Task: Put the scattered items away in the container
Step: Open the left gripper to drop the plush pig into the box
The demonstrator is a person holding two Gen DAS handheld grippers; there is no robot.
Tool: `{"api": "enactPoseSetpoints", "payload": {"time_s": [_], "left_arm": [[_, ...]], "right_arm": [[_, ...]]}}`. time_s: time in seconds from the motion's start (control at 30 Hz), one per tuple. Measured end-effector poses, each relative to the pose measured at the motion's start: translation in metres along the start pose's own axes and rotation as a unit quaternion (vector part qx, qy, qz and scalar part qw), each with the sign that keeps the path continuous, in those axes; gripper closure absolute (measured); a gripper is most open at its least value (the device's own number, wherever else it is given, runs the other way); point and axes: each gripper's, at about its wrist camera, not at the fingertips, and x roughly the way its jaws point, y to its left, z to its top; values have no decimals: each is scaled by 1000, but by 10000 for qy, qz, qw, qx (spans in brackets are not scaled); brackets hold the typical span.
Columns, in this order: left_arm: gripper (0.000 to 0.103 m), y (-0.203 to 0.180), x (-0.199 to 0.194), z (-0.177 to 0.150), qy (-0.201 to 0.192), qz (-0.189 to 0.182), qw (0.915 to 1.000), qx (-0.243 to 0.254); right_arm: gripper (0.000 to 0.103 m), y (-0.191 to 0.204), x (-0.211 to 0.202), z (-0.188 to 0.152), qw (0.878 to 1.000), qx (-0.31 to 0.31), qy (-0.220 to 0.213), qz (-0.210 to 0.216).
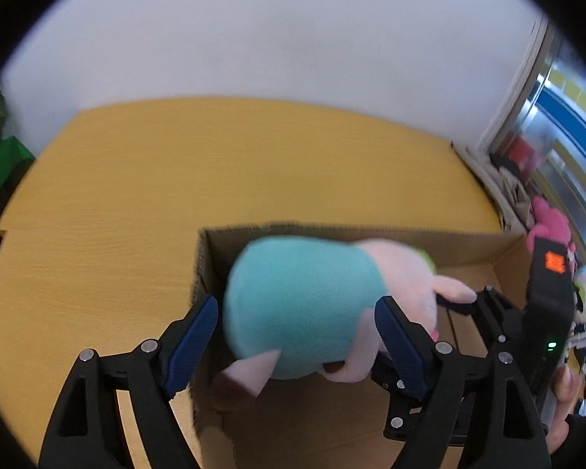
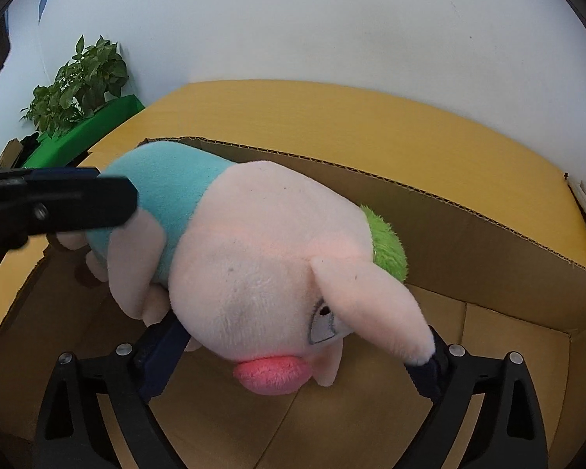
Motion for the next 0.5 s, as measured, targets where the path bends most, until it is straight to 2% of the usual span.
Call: {"api": "enactPoseSetpoints", "payload": {"time_s": [0.1,0.23,0.37,0.5], "left_arm": [[19,-4,-44,0,-374,21,9992,106],[19,-18,-105,-16,-782,2,9964,337],[17,-42,-171,-55,-1268,-7,9906,519],[13,-64,-220,-105,-1686,-62,9839,584]], "right_arm": [[5,-3,-24,2,9999,93,-76,76],[2,-15,-79,-3,9985,452,-263,145],[0,-12,-163,-24,9931,791,-840,197],[0,18,-231,-59,9910,556,-1206,-159]]}}
